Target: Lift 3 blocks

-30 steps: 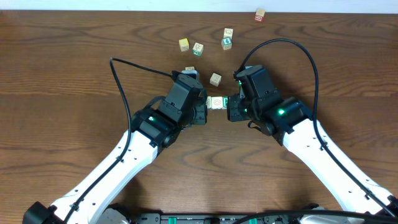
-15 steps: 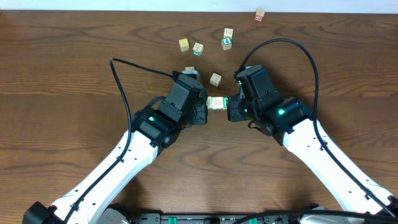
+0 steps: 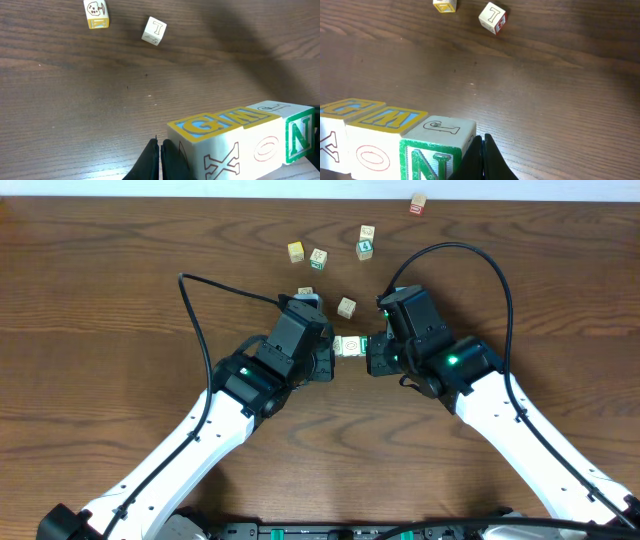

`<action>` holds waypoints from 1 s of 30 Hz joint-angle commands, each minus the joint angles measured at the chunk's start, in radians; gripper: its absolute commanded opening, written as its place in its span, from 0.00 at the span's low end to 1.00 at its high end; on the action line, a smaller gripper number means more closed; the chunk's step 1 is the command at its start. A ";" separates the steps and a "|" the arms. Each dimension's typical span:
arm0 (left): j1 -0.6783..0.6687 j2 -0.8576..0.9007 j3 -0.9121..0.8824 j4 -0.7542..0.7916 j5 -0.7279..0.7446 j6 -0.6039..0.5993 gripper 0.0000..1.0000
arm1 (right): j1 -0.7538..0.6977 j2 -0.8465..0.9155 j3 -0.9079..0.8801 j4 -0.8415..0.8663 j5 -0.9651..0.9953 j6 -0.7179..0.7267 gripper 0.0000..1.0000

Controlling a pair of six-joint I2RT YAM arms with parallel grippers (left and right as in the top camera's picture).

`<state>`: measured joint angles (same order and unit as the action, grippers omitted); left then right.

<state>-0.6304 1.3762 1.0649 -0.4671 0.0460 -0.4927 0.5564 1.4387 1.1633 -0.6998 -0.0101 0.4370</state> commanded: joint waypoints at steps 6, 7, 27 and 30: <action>-0.073 -0.016 0.034 0.049 0.222 0.014 0.07 | 0.067 -0.012 0.045 0.027 -0.248 -0.007 0.01; -0.073 -0.015 0.034 0.049 0.222 0.014 0.07 | 0.067 -0.012 0.045 0.027 -0.245 -0.007 0.01; -0.073 0.009 0.034 0.049 0.222 0.014 0.08 | 0.067 0.015 0.045 0.026 -0.227 -0.007 0.01; -0.073 0.009 0.034 0.049 0.222 0.014 0.07 | 0.067 0.015 0.045 0.026 -0.227 -0.007 0.01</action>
<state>-0.6323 1.3792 1.0649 -0.4671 0.0502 -0.4927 0.5564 1.4391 1.1641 -0.7059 0.0006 0.4370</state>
